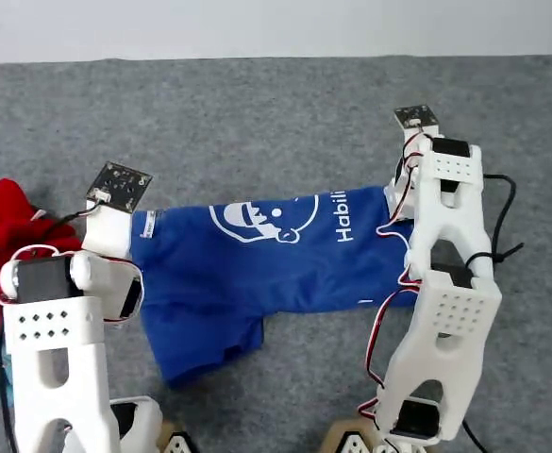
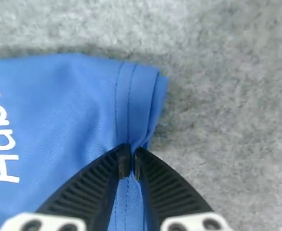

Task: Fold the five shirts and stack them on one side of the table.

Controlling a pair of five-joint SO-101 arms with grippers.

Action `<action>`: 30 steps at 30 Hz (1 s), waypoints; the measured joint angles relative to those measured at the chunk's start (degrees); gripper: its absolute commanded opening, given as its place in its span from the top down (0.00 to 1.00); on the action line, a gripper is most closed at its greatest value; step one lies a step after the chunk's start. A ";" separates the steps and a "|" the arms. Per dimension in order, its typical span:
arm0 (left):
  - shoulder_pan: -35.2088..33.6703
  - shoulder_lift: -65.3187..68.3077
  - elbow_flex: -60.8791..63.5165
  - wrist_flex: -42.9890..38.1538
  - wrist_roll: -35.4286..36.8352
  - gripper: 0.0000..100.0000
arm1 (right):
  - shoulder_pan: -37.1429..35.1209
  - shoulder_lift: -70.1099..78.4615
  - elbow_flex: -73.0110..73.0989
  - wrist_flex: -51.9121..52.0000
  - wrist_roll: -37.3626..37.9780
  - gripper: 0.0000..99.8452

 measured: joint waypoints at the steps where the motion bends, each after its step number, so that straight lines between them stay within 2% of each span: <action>1: 0.00 0.00 0.18 0.00 0.00 0.99 | 0.00 0.00 -0.70 0.35 0.00 0.98; 12: 0.00 0.00 0.18 0.00 -2.99 0.99 | -0.26 -0.18 -10.29 4.57 0.00 0.98; 22: 0.00 0.00 0.18 0.00 -3.25 0.99 | -1.85 -0.09 -11.16 -1.49 0.00 0.98; 27: 0.00 0.00 0.18 0.00 -3.25 0.99 | -1.76 5.45 -11.25 -4.92 0.00 0.98; 30: 0.00 0.00 0.18 0.00 -3.25 0.99 | -1.76 6.77 -11.69 -5.10 0.00 0.93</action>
